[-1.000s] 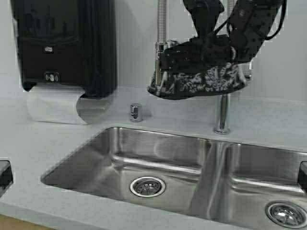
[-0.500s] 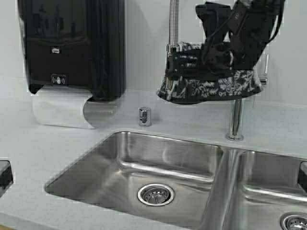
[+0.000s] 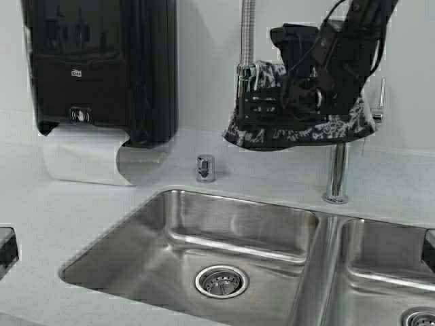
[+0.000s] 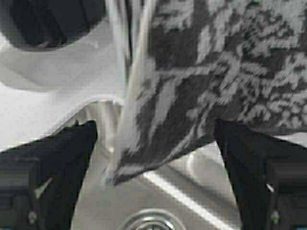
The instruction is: Get the cloth and wipe up the spill under the wine glass
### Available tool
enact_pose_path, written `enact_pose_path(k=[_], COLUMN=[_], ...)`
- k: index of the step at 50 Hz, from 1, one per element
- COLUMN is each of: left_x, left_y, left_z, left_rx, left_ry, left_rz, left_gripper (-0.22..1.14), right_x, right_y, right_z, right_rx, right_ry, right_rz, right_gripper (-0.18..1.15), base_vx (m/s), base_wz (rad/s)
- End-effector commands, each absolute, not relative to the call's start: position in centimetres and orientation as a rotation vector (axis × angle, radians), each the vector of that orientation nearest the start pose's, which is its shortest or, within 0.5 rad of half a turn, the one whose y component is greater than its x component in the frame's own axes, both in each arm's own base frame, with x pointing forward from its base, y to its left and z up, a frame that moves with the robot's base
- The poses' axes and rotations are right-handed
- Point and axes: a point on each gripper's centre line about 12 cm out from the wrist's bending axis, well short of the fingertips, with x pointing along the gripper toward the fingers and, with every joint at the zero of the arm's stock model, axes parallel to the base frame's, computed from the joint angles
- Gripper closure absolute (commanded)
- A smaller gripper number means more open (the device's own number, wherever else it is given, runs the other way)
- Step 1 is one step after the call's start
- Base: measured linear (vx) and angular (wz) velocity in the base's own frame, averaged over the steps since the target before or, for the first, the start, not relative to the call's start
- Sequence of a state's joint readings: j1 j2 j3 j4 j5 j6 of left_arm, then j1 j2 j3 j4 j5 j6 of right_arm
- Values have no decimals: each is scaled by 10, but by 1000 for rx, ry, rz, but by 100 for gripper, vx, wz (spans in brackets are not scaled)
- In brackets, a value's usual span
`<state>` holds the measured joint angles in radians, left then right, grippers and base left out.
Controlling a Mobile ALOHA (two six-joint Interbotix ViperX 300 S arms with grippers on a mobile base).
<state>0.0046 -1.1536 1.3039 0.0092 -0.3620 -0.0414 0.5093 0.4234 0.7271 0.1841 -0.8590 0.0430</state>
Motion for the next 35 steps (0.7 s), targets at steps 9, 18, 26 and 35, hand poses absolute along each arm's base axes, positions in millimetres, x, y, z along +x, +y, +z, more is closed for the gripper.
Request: enact_pose_path(k=[9, 18, 26, 35], left_x=[163, 163, 161, 158], left_y=[1, 1, 1, 1], left_z=[286, 286, 286, 286], left_rx=[-33, -36, -39, -42], left_ry=[-218, -219, -222, -222], left_rz=[0, 0, 0, 0], left_gripper=[89, 89, 89, 89], right_x=[375, 375, 371, 358], right_y=[191, 190, 188, 183], right_z=[80, 79, 90, 146], right_rx=[78, 77, 82, 81], right_ry=[269, 272, 255, 138], right_rz=[345, 345, 347, 372], right_gripper=[20, 77, 95, 91], base_vx=[1, 0, 0, 0], base_wz=[0, 0, 0, 0])
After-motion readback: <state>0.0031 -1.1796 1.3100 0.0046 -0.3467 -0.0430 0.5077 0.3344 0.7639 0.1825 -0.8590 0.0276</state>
